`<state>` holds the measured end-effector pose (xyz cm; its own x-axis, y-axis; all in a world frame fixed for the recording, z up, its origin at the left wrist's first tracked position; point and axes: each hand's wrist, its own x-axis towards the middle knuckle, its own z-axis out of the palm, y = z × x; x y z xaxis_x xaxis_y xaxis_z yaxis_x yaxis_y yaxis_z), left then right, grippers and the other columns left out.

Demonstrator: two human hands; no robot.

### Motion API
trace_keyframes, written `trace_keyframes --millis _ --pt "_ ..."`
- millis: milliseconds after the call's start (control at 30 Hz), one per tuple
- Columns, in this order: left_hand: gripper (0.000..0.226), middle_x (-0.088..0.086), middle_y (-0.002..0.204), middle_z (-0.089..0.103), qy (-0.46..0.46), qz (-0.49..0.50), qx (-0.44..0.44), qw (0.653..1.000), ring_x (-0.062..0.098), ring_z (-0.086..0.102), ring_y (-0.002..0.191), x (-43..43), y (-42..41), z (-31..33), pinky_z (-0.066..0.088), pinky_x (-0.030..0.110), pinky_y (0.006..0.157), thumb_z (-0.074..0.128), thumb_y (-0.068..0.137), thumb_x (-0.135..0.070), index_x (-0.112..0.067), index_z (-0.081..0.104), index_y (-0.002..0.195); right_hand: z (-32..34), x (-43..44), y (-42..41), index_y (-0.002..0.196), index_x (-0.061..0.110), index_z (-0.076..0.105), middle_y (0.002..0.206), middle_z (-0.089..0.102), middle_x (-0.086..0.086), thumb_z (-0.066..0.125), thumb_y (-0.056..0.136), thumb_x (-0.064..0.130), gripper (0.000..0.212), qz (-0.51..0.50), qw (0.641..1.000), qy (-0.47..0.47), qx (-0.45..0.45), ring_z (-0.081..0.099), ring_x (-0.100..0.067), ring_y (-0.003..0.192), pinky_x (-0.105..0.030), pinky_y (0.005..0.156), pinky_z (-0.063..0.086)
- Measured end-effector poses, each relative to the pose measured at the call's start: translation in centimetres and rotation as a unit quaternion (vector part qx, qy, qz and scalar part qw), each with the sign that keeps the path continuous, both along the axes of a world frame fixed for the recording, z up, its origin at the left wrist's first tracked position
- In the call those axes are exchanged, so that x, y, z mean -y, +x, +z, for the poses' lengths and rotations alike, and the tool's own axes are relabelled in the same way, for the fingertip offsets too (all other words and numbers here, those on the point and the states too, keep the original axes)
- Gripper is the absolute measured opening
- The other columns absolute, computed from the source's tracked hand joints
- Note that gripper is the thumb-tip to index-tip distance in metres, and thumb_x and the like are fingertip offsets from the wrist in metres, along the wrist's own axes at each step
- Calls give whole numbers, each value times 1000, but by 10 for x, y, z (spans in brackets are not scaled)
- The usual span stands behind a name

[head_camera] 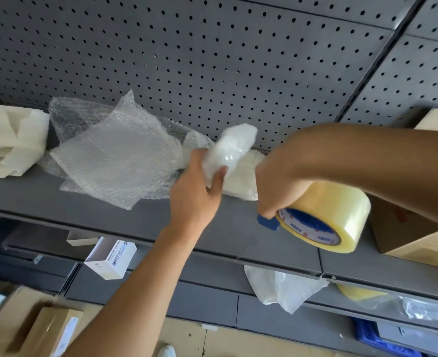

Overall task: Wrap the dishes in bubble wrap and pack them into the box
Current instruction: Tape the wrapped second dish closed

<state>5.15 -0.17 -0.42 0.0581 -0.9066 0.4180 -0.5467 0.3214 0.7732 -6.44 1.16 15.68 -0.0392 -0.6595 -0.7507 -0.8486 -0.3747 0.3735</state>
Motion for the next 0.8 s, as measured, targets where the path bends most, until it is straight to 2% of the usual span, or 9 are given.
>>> trace_keyframes --millis 67,133,200,300,400,500,633,700,800 --pt "40 -12 95 64 21 17 -79 997 18 67 81 2 10 5 53 35 68 64 98 -43 -21 46 127 0 -5 -15 85 21 61 79 54 3 51 97 37 23 -8 1000 1 19 49 -12 67 -23 61 39" --pt "42 -16 93 63 26 19 -114 993 12 64 79 -5 17 9 54 34 68 67 95 -44 -25 46 126 5 -8 -39 110 27 68 97 67 4 48 97 42 28 -26 997 -37 65 63 -13 86 -27 74 49" --pt "41 -15 91 62 1 22 -78 997 13 61 75 -18 21 8 50 32 65 68 93 -45 -31 44 123 10 -11 -68 123 36 63 108 69 7 48 97 46 31 -63 987 -92 113 64 -13 96 -32 88 53" --pt "41 -13 97 68 -55 30 19 998 14 61 77 -37 24 0 47 29 64 75 89 -39 -36 49 120 5 -24 -116 131 47 55 131 62 13 51 98 50 34 -159 945 -209 193 57 -16 111 -32 98 44" --pt "49 -6 114 73 -186 -11 133 974 12 63 98 -45 25 -24 48 24 79 85 78 -15 -23 59 119 -21 -40 -158 142 45 49 140 57 0 55 99 45 43 -314 832 -328 318 53 -25 119 -34 96 37" --pt "42 -3 125 71 -263 -75 201 941 22 67 111 -46 24 -49 54 42 91 71 81 4 -19 58 114 -63 -54 -188 145 45 43 132 57 -14 52 99 48 47 -415 713 -417 381 56 -31 106 -37 89 40" --pt "24 -3 123 71 -268 -100 260 922 25 70 109 -50 19 -68 54 47 89 39 101 -6 -21 55 108 -105 -64 -205 148 43 38 131 56 -8 48 103 44 46 -480 578 -470 463 56 -30 109 -40 90 43" --pt "25 -2 124 70 -248 -108 281 921 25 69 110 -52 19 -74 53 48 91 45 95 -2 -21 54 109 -123 -71 -211 144 47 43 133 58 -1 50 101 47 44 -517 521 -469 491 55 -25 118 -43 102 42" --pt "43 2 135 63 -179 -107 311 927 27 64 119 -56 15 -83 48 50 100 63 79 0 -17 51 117 -147 -78 -219 125 61 53 140 57 8 55 90 57 35 -565 435 -452 536 53 -18 129 -40 114 38"
